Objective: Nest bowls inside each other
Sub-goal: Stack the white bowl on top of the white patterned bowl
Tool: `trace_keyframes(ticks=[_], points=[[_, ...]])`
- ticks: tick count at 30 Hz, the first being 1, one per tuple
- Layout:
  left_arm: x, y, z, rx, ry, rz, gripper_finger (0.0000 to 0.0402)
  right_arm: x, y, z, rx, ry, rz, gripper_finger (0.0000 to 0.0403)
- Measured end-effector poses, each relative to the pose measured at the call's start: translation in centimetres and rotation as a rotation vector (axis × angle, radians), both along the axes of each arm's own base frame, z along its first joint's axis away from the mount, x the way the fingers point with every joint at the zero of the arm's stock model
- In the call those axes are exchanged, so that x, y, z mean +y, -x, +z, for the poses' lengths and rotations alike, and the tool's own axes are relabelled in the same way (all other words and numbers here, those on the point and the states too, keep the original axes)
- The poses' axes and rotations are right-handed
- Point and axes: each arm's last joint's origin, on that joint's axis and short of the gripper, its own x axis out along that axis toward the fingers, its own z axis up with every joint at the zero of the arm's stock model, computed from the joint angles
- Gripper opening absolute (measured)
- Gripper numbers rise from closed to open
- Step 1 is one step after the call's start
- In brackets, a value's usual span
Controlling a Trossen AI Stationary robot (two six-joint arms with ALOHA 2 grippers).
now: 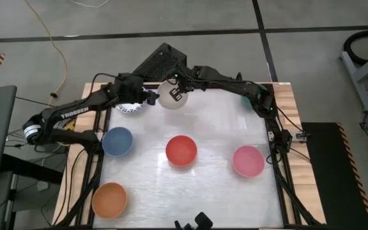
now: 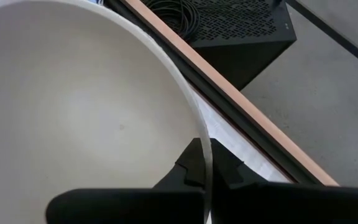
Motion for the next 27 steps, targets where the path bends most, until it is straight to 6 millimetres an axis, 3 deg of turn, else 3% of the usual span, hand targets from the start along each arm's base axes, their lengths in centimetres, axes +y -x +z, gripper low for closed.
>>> trace_keyframes(ticks=[6,15,27], points=[[0.3,-1.2,-0.5,0.122,0.003,0.020,0.0214,0.0,0.0,0.0,-0.002,0.001,0.000,0.0012],[0.5,-1.5,-0.5,0.131,-0.008,0.029,0.0202,0.3,-0.2,0.0,-0.003,0.002,0.007,0.0012],[0.6,-1.4,-0.6,0.141,-0.003,0.063,0.0082,0.6,-0.4,0.1,-0.021,-0.007,0.031,0.0013]])
